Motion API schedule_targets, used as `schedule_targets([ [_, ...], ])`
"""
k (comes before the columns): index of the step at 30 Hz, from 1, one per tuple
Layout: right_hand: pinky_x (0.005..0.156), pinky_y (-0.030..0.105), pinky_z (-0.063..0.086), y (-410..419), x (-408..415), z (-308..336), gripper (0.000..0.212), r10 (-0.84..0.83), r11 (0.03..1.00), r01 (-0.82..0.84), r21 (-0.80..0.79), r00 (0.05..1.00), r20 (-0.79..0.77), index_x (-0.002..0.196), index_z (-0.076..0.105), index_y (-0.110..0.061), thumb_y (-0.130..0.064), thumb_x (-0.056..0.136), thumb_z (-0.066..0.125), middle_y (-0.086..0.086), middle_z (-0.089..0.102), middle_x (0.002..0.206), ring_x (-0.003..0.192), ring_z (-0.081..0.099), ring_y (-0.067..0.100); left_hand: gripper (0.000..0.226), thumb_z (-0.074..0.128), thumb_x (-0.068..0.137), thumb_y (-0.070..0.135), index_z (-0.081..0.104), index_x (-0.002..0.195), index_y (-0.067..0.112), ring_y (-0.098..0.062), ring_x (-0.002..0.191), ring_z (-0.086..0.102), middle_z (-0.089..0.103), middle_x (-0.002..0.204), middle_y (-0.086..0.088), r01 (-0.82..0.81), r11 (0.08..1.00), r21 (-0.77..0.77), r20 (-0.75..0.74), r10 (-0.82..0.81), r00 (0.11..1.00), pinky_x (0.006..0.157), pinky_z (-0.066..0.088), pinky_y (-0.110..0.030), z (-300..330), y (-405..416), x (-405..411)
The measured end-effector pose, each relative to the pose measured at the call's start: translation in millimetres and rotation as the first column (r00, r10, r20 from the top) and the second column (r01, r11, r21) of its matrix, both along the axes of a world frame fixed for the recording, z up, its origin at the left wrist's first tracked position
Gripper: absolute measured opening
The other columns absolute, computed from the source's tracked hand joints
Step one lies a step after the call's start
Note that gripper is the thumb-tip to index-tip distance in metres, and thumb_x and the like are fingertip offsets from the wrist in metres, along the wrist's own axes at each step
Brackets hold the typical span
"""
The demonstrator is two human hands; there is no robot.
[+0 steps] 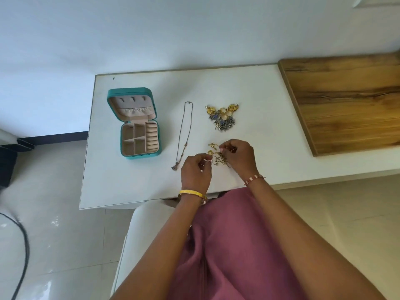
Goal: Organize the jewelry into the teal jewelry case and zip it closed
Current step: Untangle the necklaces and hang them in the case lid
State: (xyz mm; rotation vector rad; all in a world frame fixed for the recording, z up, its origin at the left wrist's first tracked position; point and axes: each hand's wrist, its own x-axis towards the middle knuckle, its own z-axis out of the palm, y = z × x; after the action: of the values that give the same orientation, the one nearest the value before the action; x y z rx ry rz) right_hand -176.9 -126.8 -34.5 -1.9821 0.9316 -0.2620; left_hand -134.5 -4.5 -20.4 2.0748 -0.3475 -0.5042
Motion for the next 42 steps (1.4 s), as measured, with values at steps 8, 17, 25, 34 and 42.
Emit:
schedule_targets([
  [8, 0.073, 0.034, 0.041, 15, 13, -7, 0.022, 0.305, 0.838, -0.365, -0.405, 0.93, -0.206, 0.106, 0.067, -0.008, -0.013, 0.087, 0.059, 0.017, 0.056, 0.096, 0.095, 0.052, 0.032, 0.02, 0.052, 0.087, 0.007, 0.069, 0.097, 0.011, -0.001, 0.062, 0.048, 0.059, 0.077, -0.001, -0.08, 0.995, 0.054, -0.006, 0.081, 0.997, 0.06, 0.037, -0.012, -6, -1, 9],
  [17, 0.069, 0.031, 0.043, 15, 9, 9, 0.013, 0.238, 0.927, -0.26, -0.272, 0.965, -0.109, 0.092, 0.064, -0.002, -0.012, 0.089, 0.055, 0.015, 0.063, 0.094, 0.085, 0.059, 0.028, 0.021, 0.05, 0.086, 0.007, 0.069, 0.096, 0.011, -0.012, 0.068, 0.053, 0.061, 0.077, -0.005, -0.103, 0.994, 0.032, -0.046, 0.104, 0.993, 0.056, 0.037, -0.001, 7, 0, 7],
  [25, 0.057, 0.017, 0.047, 8, 3, 92, 0.015, 0.043, 0.994, -0.067, 0.081, 0.964, 0.263, 0.079, 0.055, -0.015, -0.006, 0.09, 0.051, 0.001, 0.063, 0.066, 0.053, 0.056, 0.003, 0.025, 0.05, 0.088, 0.006, 0.066, 0.107, 0.01, -0.013, 0.085, 0.058, 0.069, 0.103, -0.007, -0.039, 0.991, -0.127, 0.012, 0.041, 0.999, 0.083, 0.047, -0.023, 62, -6, 3],
  [34, 0.055, 0.019, 0.051, 16, -14, 196, 0.012, -0.029, 0.941, -0.153, 0.302, 0.854, 0.52, 0.081, 0.061, -0.01, -0.005, 0.089, 0.054, 0.008, 0.065, 0.068, 0.052, 0.06, 0.012, 0.024, 0.054, 0.088, 0.009, 0.066, 0.109, 0.011, -0.012, 0.083, 0.058, 0.07, 0.099, -0.005, 0.135, 0.969, -0.206, 0.25, -0.081, 0.965, 0.07, 0.04, -0.008, 149, -10, 2],
  [42, 0.048, 0.018, 0.045, 39, -34, 250, 0.009, 0.097, 0.981, -0.173, 0.085, 0.821, 0.562, 0.078, 0.066, -0.011, -0.007, 0.084, 0.061, 0.004, 0.059, 0.063, 0.045, 0.053, 0.007, 0.016, 0.058, 0.086, 0.014, 0.069, 0.076, 0.02, -0.025, 0.076, 0.063, 0.068, 0.072, -0.003, 0.147, 0.917, -0.372, 0.179, -0.085, 0.98, 0.082, 0.053, -0.044, 199, 7, -20],
])
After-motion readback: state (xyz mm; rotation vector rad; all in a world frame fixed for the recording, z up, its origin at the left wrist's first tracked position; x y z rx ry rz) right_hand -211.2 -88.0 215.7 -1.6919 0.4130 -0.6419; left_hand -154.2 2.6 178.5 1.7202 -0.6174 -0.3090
